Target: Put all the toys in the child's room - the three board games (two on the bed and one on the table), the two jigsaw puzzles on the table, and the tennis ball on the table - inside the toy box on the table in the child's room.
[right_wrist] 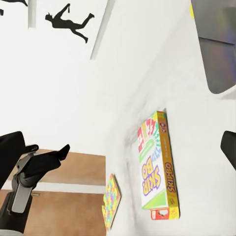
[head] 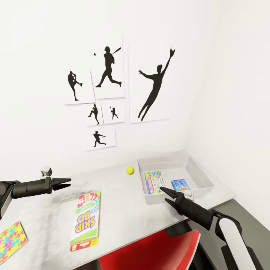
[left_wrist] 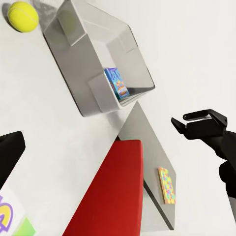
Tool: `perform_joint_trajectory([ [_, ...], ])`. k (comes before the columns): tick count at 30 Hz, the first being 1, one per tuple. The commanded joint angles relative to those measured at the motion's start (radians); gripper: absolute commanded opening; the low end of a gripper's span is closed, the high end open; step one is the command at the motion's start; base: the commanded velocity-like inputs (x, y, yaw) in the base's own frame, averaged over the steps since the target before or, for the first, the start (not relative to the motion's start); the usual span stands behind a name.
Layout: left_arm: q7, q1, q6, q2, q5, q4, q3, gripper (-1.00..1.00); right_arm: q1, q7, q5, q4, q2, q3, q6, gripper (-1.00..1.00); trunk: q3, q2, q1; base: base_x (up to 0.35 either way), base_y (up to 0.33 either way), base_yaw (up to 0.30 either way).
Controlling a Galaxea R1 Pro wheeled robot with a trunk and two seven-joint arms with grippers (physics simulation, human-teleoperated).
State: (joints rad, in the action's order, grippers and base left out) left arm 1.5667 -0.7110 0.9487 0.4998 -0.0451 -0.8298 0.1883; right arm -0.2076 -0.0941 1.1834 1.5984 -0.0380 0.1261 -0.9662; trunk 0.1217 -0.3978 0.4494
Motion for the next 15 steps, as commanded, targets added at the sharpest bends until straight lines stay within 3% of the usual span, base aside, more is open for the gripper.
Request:
perform_joint_trajectory([
  [1, 0.004, -0.001, 0.011, 0.000, 0.001, 0.000, 0.000, 1.00, -0.001, -0.010, -0.010, 0.000, 0.000, 0.001, -0.005, 1.00, 0.002, -0.002, 0.001, 0.000, 0.000, 0.000],
  [6, 0.004, -0.001, 0.011, 0.000, 0.001, 0.000, 0.000, 1.00, -0.001, -0.011, -0.010, 0.000, -0.001, 0.002, -0.005, 1.00, 0.000, -0.002, 0.001, -0.029, 0.010, 0.045],
  [15, 0.004, -0.001, 0.011, 0.000, 0.001, 0.000, 0.000, 1.00, 0.007, -0.012, -0.010, 0.000, -0.001, 0.003, -0.006, 1.00, -0.012, -0.002, 0.001, -0.149, 0.114, 0.142],
])
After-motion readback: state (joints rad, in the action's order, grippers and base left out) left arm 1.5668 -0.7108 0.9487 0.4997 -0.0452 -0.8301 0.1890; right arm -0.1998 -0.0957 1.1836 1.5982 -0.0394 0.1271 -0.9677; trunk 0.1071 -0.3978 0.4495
